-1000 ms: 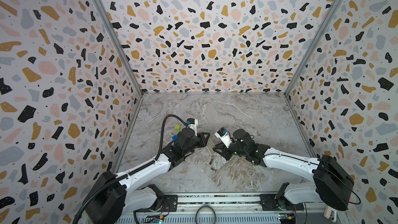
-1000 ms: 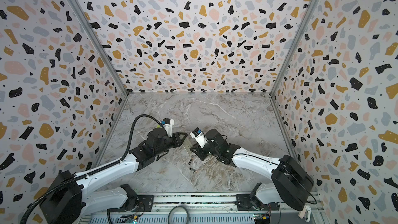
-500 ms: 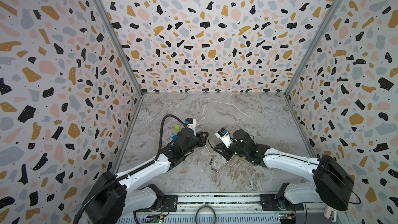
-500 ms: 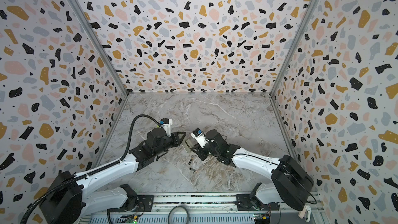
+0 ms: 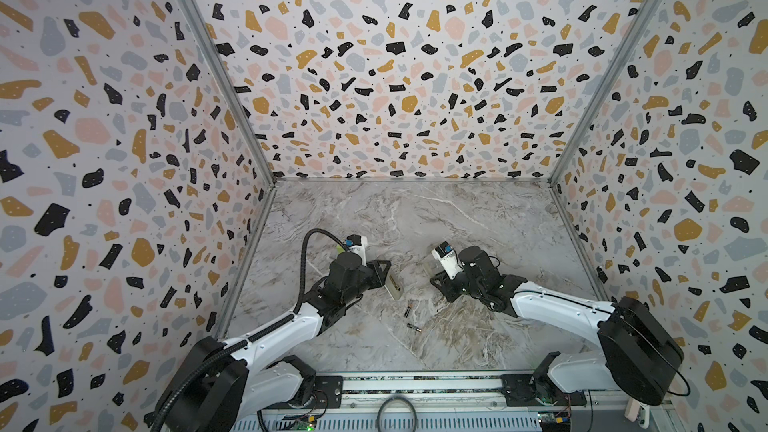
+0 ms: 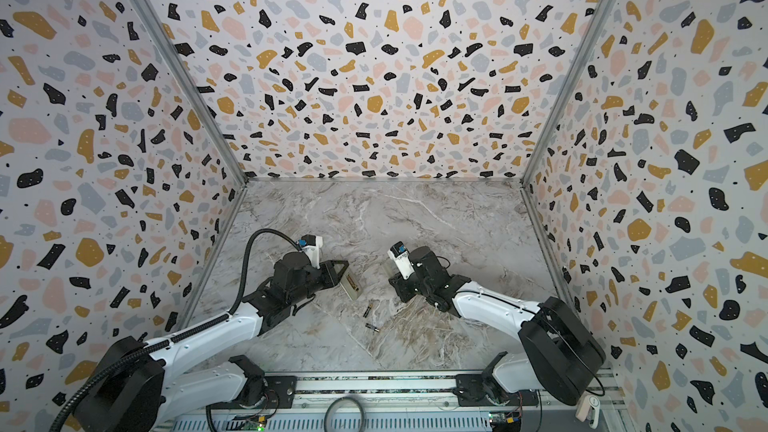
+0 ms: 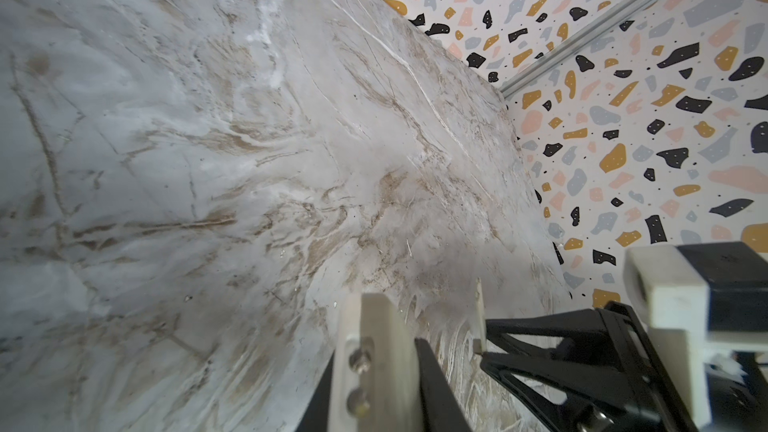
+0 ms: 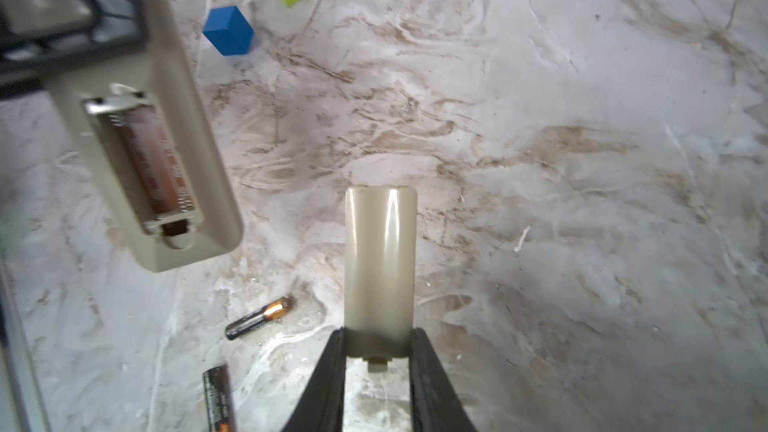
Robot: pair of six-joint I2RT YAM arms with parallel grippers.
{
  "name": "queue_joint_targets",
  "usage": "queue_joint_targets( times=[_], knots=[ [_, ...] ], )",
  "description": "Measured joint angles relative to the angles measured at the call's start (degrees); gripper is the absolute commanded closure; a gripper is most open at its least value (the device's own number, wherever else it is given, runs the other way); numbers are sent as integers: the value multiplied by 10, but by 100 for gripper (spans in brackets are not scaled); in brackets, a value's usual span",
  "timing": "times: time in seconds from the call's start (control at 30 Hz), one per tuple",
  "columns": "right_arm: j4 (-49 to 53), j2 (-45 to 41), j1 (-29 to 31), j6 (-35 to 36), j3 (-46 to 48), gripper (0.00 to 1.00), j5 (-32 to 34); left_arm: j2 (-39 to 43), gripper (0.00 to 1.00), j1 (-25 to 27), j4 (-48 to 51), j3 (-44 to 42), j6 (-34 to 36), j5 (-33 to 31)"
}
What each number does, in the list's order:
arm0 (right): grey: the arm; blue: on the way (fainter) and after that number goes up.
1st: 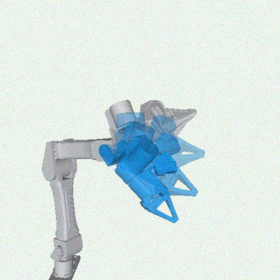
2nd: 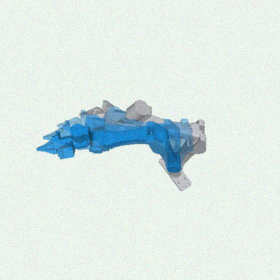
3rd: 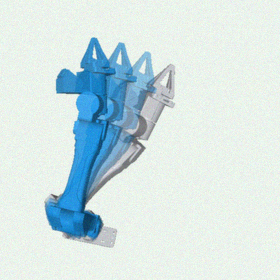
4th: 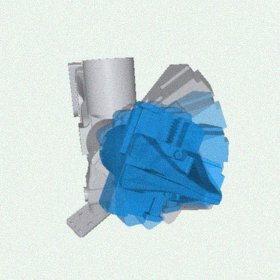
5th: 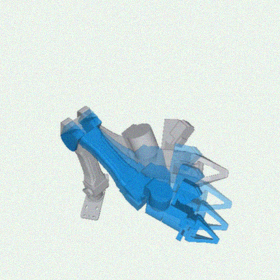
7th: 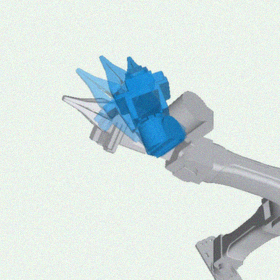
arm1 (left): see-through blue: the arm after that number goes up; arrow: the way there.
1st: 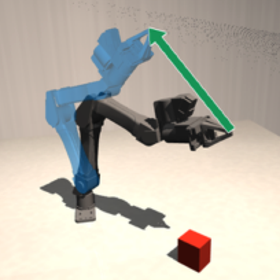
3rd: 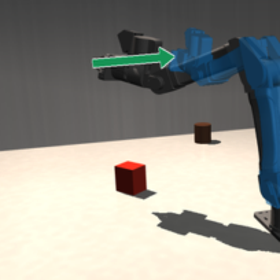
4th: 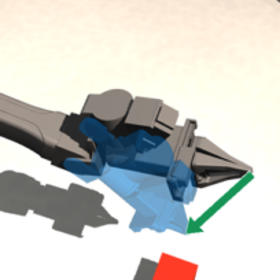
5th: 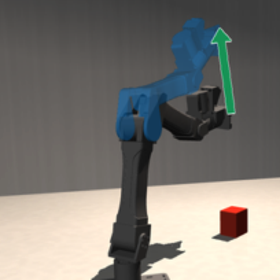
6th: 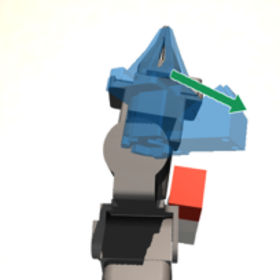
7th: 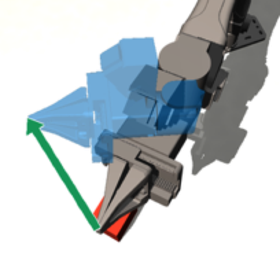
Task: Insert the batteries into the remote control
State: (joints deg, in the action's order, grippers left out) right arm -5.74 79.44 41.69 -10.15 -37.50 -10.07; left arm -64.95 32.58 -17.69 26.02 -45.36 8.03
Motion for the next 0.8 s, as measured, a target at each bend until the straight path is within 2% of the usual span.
queue_joint_targets(
  times=[0.27,0.57,0.7,0.8],
  knots=[
    [17,60,-8,4,0,78,16,18,100,-3,-18,-12,19,35],
    [19,90,-9,6,-1,76,26,26,100,-7,-22,-14,28,47],
    [15,96,-9,6,-3,71,28,26,100,-7,-23,-17,28,50],
    [15,99,-9,7,-4,63,31,26,100,-7,-26,-19,28,50]
  ],
)
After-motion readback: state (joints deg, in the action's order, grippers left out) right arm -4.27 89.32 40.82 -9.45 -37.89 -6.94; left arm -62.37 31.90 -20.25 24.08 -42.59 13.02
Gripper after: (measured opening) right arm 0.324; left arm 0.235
